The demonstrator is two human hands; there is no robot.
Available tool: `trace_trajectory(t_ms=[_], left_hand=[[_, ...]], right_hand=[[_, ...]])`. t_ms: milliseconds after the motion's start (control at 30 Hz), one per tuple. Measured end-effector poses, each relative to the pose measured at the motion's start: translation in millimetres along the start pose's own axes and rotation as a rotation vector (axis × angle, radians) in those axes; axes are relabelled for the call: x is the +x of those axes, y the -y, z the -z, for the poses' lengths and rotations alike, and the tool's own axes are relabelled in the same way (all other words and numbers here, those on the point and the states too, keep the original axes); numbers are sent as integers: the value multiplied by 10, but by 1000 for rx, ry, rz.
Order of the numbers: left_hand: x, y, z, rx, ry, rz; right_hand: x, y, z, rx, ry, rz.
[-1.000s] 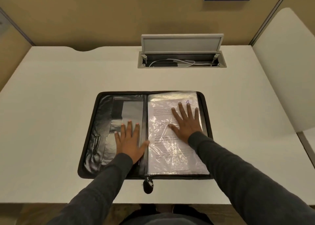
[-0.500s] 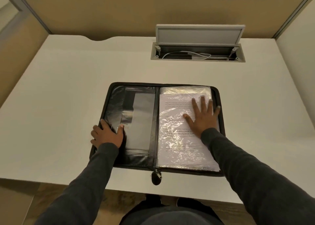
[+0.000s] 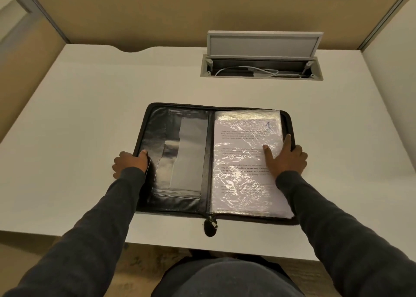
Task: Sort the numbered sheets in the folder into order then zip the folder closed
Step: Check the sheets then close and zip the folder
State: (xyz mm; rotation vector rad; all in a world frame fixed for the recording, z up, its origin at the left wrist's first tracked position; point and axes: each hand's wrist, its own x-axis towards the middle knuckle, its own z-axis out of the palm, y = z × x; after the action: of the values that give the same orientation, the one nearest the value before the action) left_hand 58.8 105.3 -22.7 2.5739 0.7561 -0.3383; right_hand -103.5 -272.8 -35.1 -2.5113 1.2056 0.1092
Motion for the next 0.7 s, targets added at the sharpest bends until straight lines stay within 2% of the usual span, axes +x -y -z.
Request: trace_trajectory(t_ms=[133, 333, 433, 567, 633, 700], left_hand=[[40, -160, 370, -97, -32, -156], [-402, -771, 1153, -63, -42, -475], [-758, -1050, 1339, -63, 86, -610], [-1268, -1323, 1261, -302, 462, -674], [-1453, -1411, 1090, -356, 545, -683], [-1613, -1493, 876, -410, 560, -697]], right_hand=[[123, 21, 99, 136, 23, -31], [268, 130, 263, 559, 44, -93], [241, 228, 390, 724, 66, -106], [267, 293, 532, 884, 82, -146], [272, 315, 595, 944, 70, -146], [267, 321, 631, 1017, 75, -148]])
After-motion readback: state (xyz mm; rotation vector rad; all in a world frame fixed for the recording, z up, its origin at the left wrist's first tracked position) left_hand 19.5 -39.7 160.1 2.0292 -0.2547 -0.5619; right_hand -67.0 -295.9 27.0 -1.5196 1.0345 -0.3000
